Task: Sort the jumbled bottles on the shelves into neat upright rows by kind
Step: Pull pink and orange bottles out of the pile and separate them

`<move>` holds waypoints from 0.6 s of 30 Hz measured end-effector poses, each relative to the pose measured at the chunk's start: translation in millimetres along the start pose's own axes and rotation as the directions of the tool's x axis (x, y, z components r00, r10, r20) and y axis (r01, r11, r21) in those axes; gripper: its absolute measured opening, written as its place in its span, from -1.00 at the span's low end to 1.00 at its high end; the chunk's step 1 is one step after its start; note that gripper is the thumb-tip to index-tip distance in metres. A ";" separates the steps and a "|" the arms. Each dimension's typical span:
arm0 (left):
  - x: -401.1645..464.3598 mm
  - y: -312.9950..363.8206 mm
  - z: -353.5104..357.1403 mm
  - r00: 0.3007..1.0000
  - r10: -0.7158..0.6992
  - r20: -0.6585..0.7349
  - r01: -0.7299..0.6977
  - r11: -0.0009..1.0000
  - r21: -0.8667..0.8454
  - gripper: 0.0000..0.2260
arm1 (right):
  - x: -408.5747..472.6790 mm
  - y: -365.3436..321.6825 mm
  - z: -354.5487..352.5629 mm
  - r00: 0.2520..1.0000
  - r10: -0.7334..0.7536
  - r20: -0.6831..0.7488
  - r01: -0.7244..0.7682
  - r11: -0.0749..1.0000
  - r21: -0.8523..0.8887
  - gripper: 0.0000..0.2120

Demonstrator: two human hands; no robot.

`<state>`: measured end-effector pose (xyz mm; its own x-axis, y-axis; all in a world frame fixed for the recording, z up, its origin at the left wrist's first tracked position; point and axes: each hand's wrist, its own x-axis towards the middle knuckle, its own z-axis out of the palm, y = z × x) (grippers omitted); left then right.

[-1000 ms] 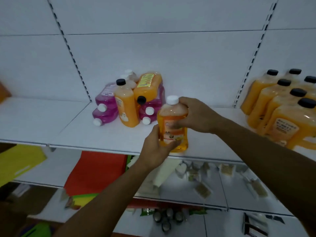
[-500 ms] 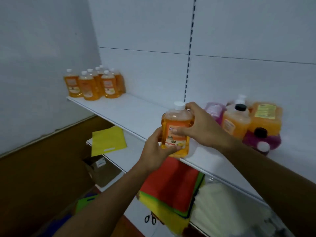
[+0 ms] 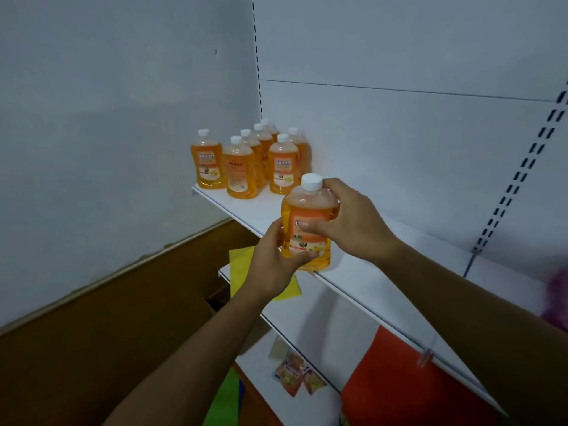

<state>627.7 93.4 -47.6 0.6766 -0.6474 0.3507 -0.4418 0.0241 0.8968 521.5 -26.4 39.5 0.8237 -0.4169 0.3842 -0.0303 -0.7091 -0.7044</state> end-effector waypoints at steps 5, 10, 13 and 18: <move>69.7 -41.3 -16.0 0.999 -0.032 -0.030 0.032 0.999 0.015 -0.47 | 77.1 26.7 30.3 1.000 -0.010 -0.003 0.010 1.000 -0.002 -0.39; 141.4 -72.2 -26.6 0.997 -0.066 -0.028 0.067 0.997 0.043 -0.47 | 154.4 56.5 55.5 0.999 0.008 0.033 -0.005 0.996 -0.084 -0.32; 178.4 -88.0 -35.3 0.997 -0.063 -0.038 0.065 0.996 0.059 -0.53 | 193.7 71.2 68.6 0.999 0.040 0.006 -0.038 0.990 -0.135 -0.30; 217.8 -110.9 -48.1 0.995 -0.094 0.020 0.093 0.995 0.021 -0.58 | 233.1 86.4 92.4 0.996 0.080 -0.045 -0.088 0.974 -0.207 -0.25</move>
<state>852.4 -13.7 -57.7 0.7030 -0.6622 0.2594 -0.3888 -0.0525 0.9198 763.2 -132.4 13.1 0.7924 -0.4975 0.3529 -0.2192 -0.7722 -0.5964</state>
